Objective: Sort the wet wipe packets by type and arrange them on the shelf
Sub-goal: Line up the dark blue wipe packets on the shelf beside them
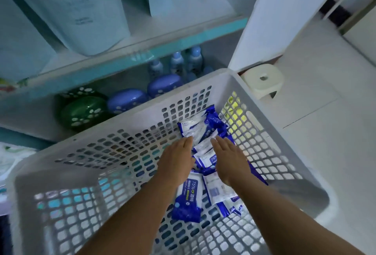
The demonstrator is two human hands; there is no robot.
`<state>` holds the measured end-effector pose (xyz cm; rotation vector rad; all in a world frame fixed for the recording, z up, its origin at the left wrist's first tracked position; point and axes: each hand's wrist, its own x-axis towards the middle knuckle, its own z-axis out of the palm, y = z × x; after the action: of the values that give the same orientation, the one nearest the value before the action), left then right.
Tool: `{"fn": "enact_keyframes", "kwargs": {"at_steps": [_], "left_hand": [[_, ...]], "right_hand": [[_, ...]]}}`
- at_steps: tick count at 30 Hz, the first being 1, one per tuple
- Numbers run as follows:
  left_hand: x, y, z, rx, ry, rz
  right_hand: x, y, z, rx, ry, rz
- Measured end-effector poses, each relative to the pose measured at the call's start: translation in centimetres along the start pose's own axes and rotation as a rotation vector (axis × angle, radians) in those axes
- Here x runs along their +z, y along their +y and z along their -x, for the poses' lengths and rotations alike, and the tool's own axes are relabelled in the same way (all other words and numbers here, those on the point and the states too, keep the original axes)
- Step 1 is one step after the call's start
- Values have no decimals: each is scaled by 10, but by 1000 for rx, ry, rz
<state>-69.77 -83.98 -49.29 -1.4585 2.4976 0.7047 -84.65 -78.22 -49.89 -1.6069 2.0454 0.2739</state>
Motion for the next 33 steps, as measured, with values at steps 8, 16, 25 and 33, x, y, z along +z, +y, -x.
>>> {"fn": "enact_keyframes", "kwargs": {"at_steps": [8, 16, 25, 33], "left_hand": [[37, 2, -37, 5, 50, 129], [53, 5, -52, -84, 125, 326], [47, 2, -39, -250, 149, 428], [-13, -31, 35, -377, 252, 563]], "right_hand": [[18, 11, -25, -63, 109, -28], [24, 20, -37, -105, 237, 137], [27, 18, -33, -121, 313, 208], [-12, -29, -5, -327, 468, 3]]}}
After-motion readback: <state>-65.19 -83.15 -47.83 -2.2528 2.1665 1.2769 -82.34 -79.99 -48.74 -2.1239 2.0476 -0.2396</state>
